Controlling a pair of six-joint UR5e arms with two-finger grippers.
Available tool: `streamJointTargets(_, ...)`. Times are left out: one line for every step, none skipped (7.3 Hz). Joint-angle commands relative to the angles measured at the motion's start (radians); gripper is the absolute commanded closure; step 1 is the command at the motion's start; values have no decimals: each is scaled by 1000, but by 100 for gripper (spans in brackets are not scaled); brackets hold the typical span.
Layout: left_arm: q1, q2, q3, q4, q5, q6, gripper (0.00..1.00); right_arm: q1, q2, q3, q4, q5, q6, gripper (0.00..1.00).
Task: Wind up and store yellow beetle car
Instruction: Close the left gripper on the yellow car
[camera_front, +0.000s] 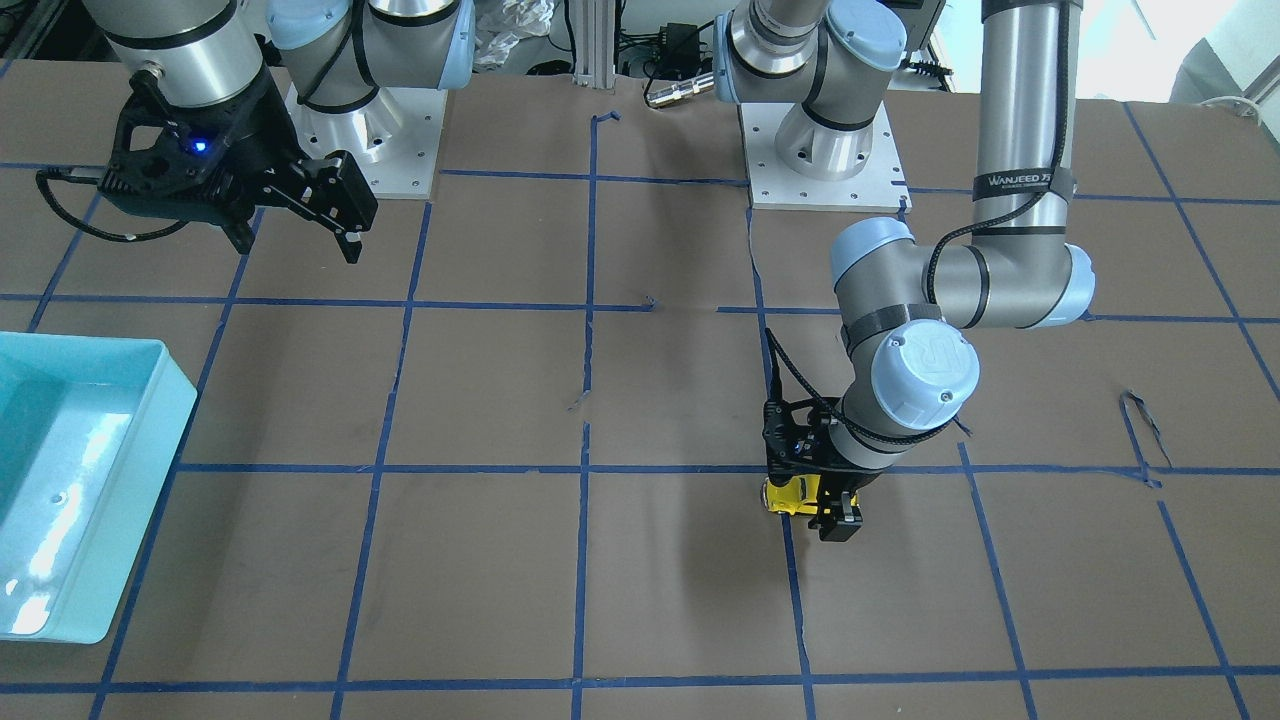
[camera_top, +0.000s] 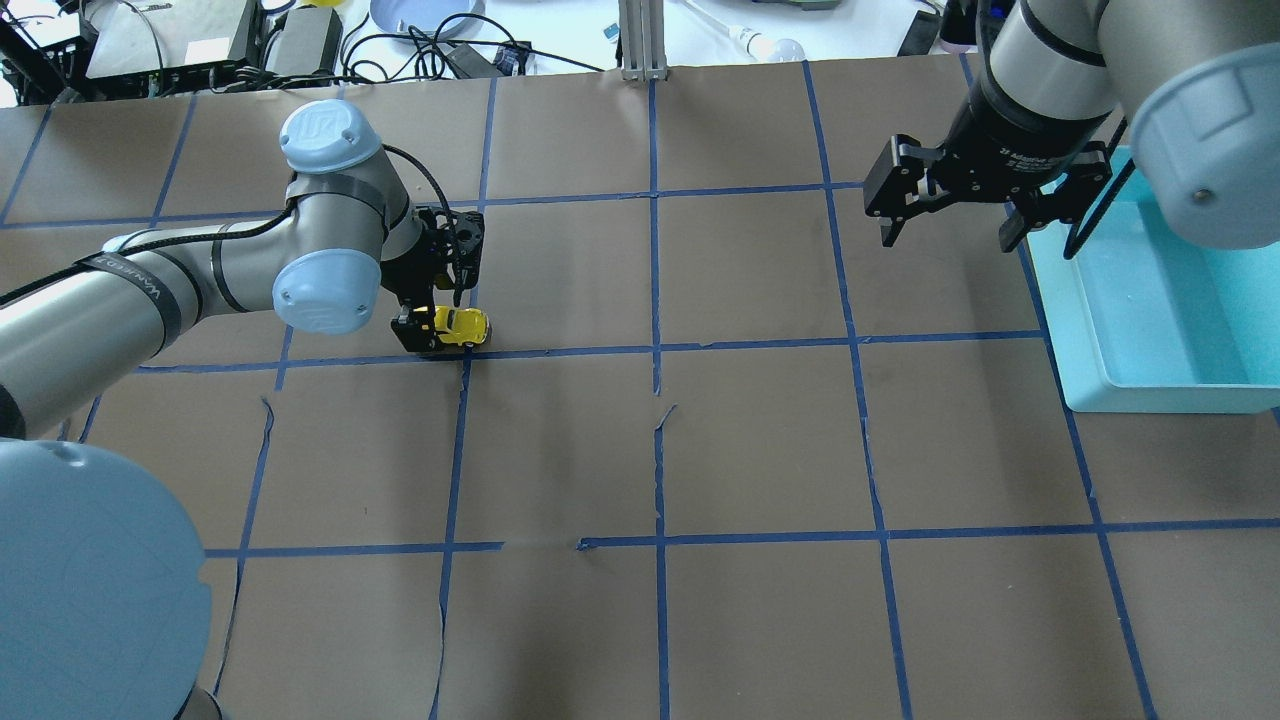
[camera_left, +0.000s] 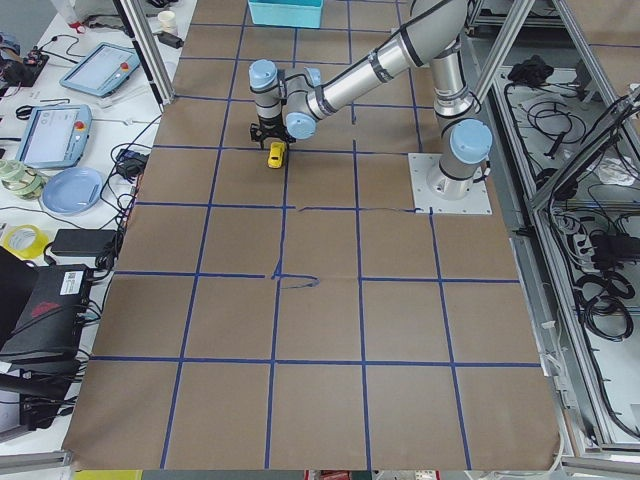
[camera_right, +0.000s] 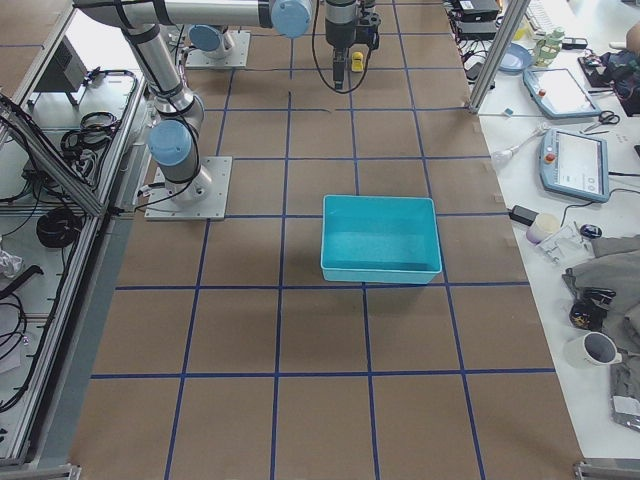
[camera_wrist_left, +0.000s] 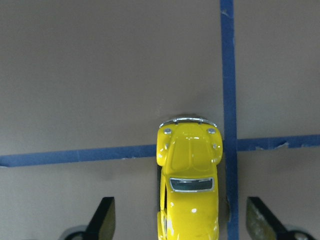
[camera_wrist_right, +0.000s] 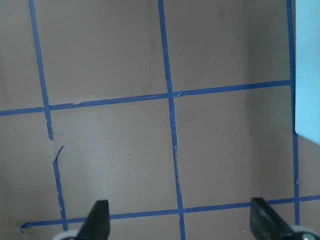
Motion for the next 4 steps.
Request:
streamJointTargets(0, 1, -26, 42, 0, -16, 15, 0, -1, 2, 1, -2, 0, 0)
streamJointTargets(0, -1, -26, 44, 2, -14, 24, 0, -1, 4, 1, 0, 0, 0)
streamJointTargets(0, 2, -25, 50, 6, -14, 38, 0, -1, 4, 1, 0, -1, 0)
streamJointTargets(0, 7, -26, 50, 8, -8, 52, 0, 1, 4, 0, 0, -8, 0)
